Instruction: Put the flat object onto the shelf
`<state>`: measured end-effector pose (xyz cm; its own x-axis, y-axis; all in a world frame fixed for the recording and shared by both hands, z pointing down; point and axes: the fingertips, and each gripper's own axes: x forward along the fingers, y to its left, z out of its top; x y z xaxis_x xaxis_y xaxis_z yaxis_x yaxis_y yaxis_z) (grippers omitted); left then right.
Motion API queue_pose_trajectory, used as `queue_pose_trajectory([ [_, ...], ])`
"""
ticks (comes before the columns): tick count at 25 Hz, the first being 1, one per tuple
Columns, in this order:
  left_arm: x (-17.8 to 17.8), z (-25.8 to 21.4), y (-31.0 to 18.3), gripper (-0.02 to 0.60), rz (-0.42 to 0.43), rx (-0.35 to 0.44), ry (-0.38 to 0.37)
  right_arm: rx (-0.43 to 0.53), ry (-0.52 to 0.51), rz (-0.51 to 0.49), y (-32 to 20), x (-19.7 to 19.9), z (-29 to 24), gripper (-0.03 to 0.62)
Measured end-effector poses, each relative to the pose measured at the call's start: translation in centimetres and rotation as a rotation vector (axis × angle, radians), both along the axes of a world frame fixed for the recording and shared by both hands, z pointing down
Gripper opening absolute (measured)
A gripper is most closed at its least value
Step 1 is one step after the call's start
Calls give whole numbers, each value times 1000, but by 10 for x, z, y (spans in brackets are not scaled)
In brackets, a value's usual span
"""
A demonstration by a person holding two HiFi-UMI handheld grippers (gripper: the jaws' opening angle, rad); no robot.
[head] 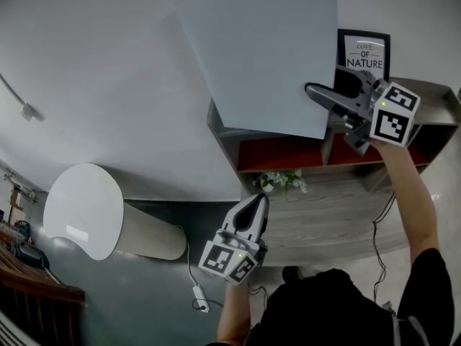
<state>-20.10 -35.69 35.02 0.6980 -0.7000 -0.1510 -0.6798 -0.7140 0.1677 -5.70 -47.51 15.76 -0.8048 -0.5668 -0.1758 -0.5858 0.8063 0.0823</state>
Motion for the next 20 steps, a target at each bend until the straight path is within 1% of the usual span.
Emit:
queue_pose_trajectory([
  [7,-7,2,-12,14,39,-1,-18,-1,3,-22,-22,-6,3,282],
  [13,-13,-6,-20,14,69,-1,-8,-11,30,-31,-41,-10,2,282],
  [20,-9,-1,-25,14,95,-1,-7,-25,20,-46,-59,-4,11,282],
])
